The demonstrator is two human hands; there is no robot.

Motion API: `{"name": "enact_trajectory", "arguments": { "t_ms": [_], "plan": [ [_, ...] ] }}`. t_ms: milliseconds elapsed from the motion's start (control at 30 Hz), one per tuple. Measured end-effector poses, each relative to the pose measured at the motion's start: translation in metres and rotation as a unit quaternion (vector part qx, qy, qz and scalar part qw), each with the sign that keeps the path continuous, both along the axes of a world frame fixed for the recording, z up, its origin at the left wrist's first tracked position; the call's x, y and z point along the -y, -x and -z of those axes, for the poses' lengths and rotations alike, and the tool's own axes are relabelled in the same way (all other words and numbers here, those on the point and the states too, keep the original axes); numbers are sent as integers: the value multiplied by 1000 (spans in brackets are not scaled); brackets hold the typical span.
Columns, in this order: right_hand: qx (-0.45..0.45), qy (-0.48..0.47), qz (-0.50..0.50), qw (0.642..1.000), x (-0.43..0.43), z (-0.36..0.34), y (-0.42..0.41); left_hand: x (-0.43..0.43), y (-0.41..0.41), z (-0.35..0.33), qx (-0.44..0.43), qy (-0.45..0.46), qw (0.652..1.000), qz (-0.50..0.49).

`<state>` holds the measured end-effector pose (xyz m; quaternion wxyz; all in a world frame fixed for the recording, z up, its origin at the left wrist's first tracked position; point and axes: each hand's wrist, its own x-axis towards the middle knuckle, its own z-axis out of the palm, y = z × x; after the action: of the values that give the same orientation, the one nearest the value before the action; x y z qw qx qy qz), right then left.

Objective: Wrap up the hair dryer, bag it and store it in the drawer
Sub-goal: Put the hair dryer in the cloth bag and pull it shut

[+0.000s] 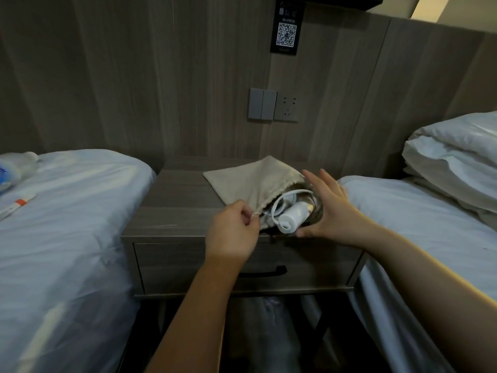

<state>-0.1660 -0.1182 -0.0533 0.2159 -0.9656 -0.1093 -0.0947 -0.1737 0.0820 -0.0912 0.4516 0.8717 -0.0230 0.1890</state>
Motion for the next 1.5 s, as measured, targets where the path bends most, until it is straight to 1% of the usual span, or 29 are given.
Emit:
{"name": "enact_trajectory", "arguments": {
  "t_ms": [67,133,200,367,567,700,833,967,1033,1100,1133,1200,1233,1267,1300,1367,1433,1467,1500],
  "plan": [
    [3,42,-20,999,-2,-1,-8,-1,-1,2,-25,0,1000,14],
    [11,57,-32,998,-5,-4,-14,-3,-3,3,-37,33,998,37],
    [28,61,-31,997,-8,-6,-17,-7,-4,1,-33,63,996,50],
    [46,57,-6,997,-22,-8,-17,-11,-3,-3,6,101,993,52],
    [87,101,33,991,-39,-17,-15,-15,-1,-3,44,95,994,42],
    [90,121,47,987,-48,-22,-16,-17,2,-6,65,59,995,55],
    [114,117,95,982,-57,-17,-19,-20,4,-12,29,86,990,106],
    [139,136,121,973,-65,-3,-20,-19,8,-14,19,54,988,147],
    [164,134,105,972,-66,1,-20,-20,7,-12,8,75,990,122],
    [190,104,67,974,-62,2,-17,-23,4,-11,15,100,993,69],
    [215,88,44,972,-58,3,-15,-25,3,-10,17,113,992,47],
    [286,65,6,956,-50,4,-12,-26,0,-9,16,138,990,24],
    [301,47,-2,952,-45,5,-12,-25,0,-9,17,143,989,19],
    [288,27,1,957,-40,4,-13,-23,-1,-9,22,142,990,16],
    [252,8,11,968,-35,3,-17,-21,0,-10,30,140,990,15],
    [127,3,22,992,-22,-1,-29,-19,0,-10,52,128,990,15],
    [17,29,15,999,-11,-6,-37,-17,-1,-11,73,104,992,11],
    [-1,42,12,999,-7,-7,-38,-15,-1,-11,83,96,992,11],
    [12,57,13,998,-5,-7,-40,-15,-1,-11,94,88,992,10]
  ]
}}
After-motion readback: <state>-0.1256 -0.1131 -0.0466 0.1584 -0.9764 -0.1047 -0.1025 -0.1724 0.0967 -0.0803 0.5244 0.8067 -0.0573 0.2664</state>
